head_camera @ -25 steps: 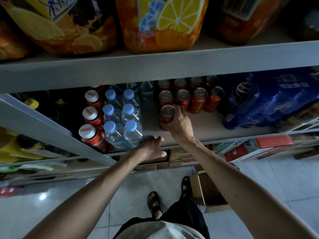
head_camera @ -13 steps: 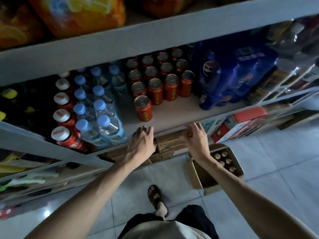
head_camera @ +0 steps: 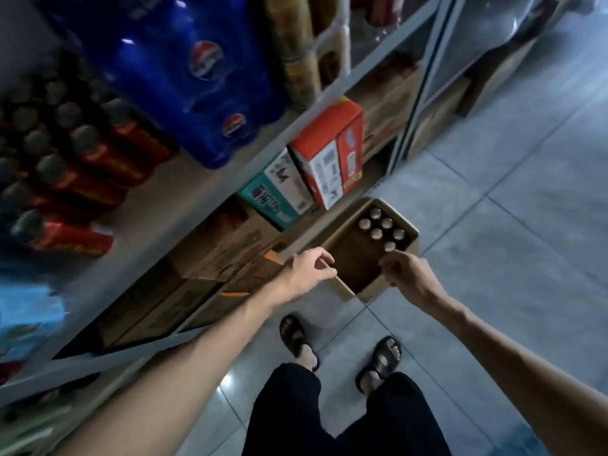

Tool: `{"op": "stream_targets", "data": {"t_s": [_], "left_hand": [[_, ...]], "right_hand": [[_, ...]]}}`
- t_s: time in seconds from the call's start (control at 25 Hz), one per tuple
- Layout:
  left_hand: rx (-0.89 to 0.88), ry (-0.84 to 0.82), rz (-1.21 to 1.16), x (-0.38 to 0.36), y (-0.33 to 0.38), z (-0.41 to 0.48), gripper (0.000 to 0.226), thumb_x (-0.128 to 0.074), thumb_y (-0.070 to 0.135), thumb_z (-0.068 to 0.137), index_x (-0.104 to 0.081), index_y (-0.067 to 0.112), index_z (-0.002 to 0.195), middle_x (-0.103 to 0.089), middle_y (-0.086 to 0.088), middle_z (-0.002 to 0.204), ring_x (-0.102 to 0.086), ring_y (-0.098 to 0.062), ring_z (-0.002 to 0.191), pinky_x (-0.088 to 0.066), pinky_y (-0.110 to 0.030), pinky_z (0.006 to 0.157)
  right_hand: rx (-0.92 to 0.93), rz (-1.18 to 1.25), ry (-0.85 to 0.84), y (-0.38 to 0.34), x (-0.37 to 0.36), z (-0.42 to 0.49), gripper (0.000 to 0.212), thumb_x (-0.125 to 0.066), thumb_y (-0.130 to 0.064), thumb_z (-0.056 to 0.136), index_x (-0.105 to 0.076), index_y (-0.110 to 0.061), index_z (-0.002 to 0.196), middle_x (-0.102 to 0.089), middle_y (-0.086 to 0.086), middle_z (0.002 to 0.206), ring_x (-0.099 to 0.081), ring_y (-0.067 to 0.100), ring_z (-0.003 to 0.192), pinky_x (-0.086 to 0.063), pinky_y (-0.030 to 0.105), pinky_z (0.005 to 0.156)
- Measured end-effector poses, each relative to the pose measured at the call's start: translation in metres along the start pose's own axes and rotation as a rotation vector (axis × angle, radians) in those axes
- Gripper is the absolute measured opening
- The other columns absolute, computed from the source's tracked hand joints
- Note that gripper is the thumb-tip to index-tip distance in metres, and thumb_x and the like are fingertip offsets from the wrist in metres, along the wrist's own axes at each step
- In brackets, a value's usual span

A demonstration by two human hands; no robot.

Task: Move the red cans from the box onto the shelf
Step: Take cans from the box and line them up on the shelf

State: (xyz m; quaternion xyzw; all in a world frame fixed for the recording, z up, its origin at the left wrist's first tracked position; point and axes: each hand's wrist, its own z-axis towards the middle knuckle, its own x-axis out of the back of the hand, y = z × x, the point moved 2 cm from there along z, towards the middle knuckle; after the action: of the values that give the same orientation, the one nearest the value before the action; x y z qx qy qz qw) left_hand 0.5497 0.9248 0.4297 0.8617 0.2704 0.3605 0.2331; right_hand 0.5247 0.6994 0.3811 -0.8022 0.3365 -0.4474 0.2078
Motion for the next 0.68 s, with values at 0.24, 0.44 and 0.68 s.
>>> {"op": "stream_targets", "data": {"t_s": [0.24,0.44,0.68], "left_hand": [[0.116,-0.192,-0.083,-0.105,-0.039,0.158,0.011,-0.066,0.014,0.086,-0.06,0.023,0.088,-0.067,-0.002,0.082,-0.063,-0.013,0.068,-0.046,-0.018,0.06],[0.268,-0.228,-0.213,-0.197,-0.132,0.333,0.009,-0.061,0.009,0.09,-0.059,0.018,0.087,-0.067,-0.012,0.092,-0.064,-0.018,0.07,-0.044,-0.026,0.058],[0.377,-0.172,-0.293,-0.252,-0.227,0.45,0.01,-0.059,0.009,0.092,-0.06,0.01,0.103,-0.07,-0.018,0.102,-0.066,-0.026,0.082,-0.047,-0.025,0.064]], "right_hand": [[-0.123,-0.125,-0.01,0.155,-0.044,0.085,0.012,-0.065,-0.011,0.087,-0.068,-0.013,0.099,-0.073,0.009,0.094,-0.069,0.031,0.086,-0.053,0.035,0.07],[-0.039,-0.442,-0.07,0.287,-0.146,0.233,0.03,-0.062,-0.024,0.091,-0.057,-0.012,0.117,-0.061,0.01,0.11,-0.063,0.031,0.093,-0.053,0.038,0.071],[-0.205,-0.539,0.025,0.362,-0.237,0.405,0.046,-0.057,-0.025,0.093,-0.042,-0.017,0.136,-0.043,0.017,0.133,-0.056,0.037,0.106,-0.039,0.038,0.065]]}}
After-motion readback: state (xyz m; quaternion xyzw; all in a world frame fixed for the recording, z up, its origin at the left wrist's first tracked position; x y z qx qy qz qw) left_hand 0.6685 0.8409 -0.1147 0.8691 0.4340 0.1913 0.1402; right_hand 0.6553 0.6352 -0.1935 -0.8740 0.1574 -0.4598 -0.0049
